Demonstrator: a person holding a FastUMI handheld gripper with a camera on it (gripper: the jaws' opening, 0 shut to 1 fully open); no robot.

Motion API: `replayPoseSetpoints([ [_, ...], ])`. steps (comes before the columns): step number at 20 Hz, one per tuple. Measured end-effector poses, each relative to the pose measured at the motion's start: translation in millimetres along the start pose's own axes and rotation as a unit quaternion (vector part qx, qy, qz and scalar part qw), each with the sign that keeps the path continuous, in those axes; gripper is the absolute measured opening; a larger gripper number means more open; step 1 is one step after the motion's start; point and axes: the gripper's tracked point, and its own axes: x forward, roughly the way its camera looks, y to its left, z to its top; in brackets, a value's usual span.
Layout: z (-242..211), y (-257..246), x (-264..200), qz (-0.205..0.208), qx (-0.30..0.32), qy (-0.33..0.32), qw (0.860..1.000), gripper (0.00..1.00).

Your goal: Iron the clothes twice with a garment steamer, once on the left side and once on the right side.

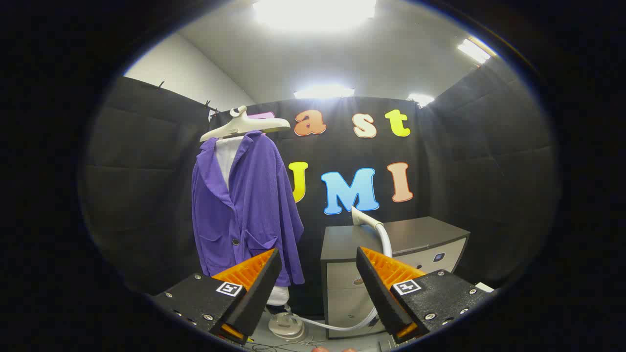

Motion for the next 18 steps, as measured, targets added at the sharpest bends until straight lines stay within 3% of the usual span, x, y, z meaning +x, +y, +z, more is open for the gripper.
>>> replayPoseSetpoints([
  [18,-6.6,-2.7,-1.1,-0.017,0.0,0.021,1.0,0.95],
])
